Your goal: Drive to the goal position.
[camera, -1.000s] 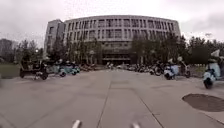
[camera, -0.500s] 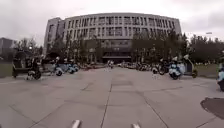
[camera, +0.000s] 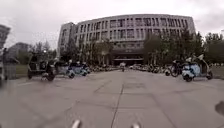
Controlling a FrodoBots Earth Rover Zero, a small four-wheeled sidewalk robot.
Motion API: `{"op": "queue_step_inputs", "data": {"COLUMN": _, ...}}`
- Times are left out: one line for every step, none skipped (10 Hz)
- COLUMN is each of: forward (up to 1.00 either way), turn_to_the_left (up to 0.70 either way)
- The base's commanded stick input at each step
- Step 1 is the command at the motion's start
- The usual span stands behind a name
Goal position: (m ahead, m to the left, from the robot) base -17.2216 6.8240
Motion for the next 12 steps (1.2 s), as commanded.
{"op": "queue_step_inputs", "data": {"forward": 0.0, "turn_to_the_left": 0.0}}
{"op": "queue_step_inputs", "data": {"forward": 0.0, "turn_to_the_left": 0.0}}
{"op": "queue_step_inputs", "data": {"forward": 0.0, "turn_to_the_left": 0.0}}
{"op": "queue_step_inputs", "data": {"forward": 0.0, "turn_to_the_left": 0.0}}
{"op": "queue_step_inputs", "data": {"forward": 0.0, "turn_to_the_left": 0.0}}
{"op": "queue_step_inputs", "data": {"forward": 0.0, "turn_to_the_left": 0.61}}
{"op": "queue_step_inputs", "data": {"forward": 0.0, "turn_to_the_left": 0.94}}
{"op": "queue_step_inputs", "data": {"forward": 0.0, "turn_to_the_left": 1.0}}
{"op": "queue_step_inputs", "data": {"forward": 0.0, "turn_to_the_left": 1.0}}
{"op": "queue_step_inputs", "data": {"forward": 0.0, "turn_to_the_left": 1.0}}
{"op": "queue_step_inputs", "data": {"forward": 0.0, "turn_to_the_left": 1.0}}
{"op": "queue_step_inputs", "data": {"forward": 0.0, "turn_to_the_left": 1.0}}
